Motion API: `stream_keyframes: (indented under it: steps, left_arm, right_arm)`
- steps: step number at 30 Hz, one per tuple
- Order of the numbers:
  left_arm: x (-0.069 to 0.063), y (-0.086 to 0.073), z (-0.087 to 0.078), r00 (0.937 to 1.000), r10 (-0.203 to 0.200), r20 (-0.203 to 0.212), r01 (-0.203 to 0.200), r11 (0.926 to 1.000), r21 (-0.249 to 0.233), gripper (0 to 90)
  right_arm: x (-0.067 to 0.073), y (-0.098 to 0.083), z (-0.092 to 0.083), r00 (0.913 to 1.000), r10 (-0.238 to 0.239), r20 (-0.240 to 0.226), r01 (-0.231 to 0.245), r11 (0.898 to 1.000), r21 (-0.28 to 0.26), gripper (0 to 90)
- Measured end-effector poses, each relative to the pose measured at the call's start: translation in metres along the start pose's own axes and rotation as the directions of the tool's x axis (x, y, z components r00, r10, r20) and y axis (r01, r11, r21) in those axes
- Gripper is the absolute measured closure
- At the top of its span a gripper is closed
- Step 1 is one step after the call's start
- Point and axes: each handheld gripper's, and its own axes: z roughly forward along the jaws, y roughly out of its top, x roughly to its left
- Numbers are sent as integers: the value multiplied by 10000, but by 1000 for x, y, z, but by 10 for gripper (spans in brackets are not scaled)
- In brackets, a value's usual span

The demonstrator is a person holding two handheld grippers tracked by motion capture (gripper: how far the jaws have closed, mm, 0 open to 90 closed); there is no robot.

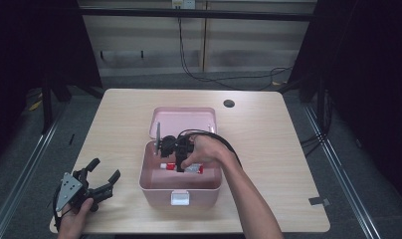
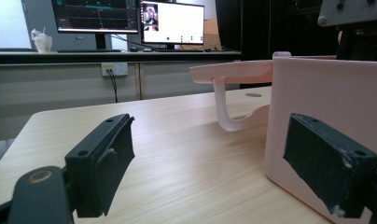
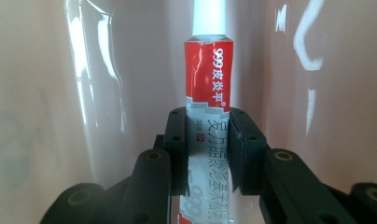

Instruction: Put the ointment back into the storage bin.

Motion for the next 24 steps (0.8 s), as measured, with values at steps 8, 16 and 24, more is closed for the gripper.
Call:
stream_keyframes:
  steps: [8,16,24]
  left_arm:
    - [0,0,0,10000,42,17,-42,10000,29,157]
    - [0,0,0,10000,-10,67,10,10000,8,157]
    - [0,0,0,10000,-46,60,46,10000,-20,157]
  right_arm:
    - [1,2,10,9999,-126,57,126,9999,78,715]
    - [0,4,16,9999,-135,-25,136,9996,242,715]
    - [0,5,21,9999,-70,103,66,9993,370,715]
